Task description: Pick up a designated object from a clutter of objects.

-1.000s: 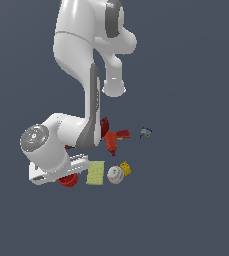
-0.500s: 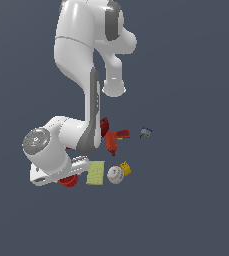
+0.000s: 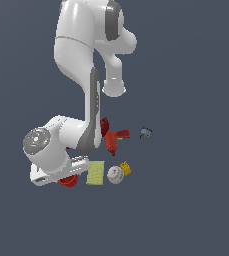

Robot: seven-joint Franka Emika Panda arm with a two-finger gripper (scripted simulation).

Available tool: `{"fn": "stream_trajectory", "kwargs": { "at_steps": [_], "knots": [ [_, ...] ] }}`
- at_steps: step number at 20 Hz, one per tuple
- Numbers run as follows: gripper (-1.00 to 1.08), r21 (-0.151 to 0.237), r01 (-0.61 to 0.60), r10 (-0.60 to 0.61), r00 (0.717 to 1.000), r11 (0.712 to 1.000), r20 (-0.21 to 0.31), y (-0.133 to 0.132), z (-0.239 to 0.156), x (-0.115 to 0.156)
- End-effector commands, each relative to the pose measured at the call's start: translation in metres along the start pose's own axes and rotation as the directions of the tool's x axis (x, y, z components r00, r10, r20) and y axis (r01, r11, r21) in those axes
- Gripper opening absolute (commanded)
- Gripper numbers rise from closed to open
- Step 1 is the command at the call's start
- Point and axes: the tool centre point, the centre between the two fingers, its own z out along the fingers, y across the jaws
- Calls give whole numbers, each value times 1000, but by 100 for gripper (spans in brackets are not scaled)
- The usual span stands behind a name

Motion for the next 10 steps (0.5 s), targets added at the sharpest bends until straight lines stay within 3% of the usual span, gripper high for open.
{"fn": "stream_trajectory", "kwargs": {
  "at_steps": [1,10],
  "knots": [
    [-100,-1,0,0,1000,1000,-1,-2,-2,0],
    [-100,-1,0,0,1000,1000,-1,-24,-25,-5]
  ]
}}
